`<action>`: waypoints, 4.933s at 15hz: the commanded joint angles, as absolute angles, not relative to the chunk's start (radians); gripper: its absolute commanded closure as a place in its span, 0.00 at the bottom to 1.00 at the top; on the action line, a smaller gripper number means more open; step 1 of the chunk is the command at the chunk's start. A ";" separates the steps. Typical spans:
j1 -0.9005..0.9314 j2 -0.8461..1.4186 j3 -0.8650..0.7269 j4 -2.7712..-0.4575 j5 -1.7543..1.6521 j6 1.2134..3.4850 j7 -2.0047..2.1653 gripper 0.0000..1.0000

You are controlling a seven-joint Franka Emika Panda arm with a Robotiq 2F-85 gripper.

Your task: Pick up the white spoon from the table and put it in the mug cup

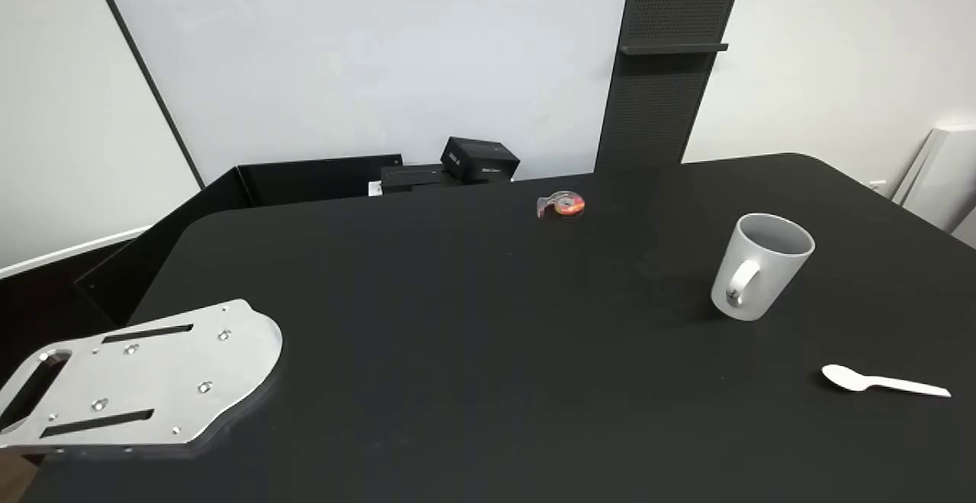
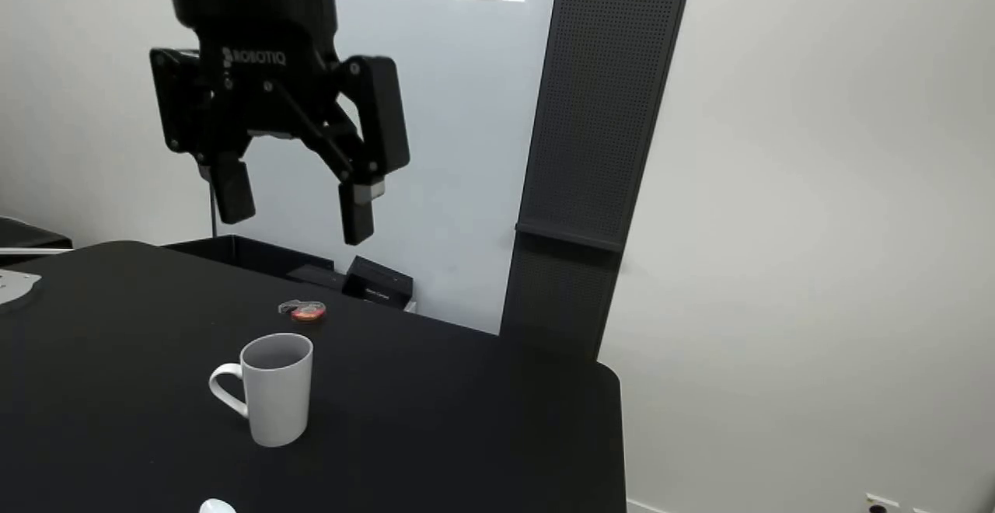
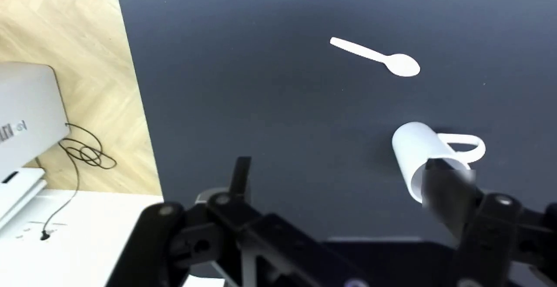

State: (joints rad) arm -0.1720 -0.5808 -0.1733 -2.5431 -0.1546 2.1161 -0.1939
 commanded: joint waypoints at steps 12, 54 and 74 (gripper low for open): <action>-0.012 -0.115 -0.213 -2.350 -0.082 2.190 -0.949 0.00; -0.065 0.014 -0.081 -2.584 -0.198 2.594 -1.168 0.00; -0.088 0.201 -0.017 -2.624 -0.197 2.802 -1.220 0.00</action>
State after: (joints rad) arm -0.0688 0.1946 -0.0470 -2.6004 -0.2295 2.7638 -1.2231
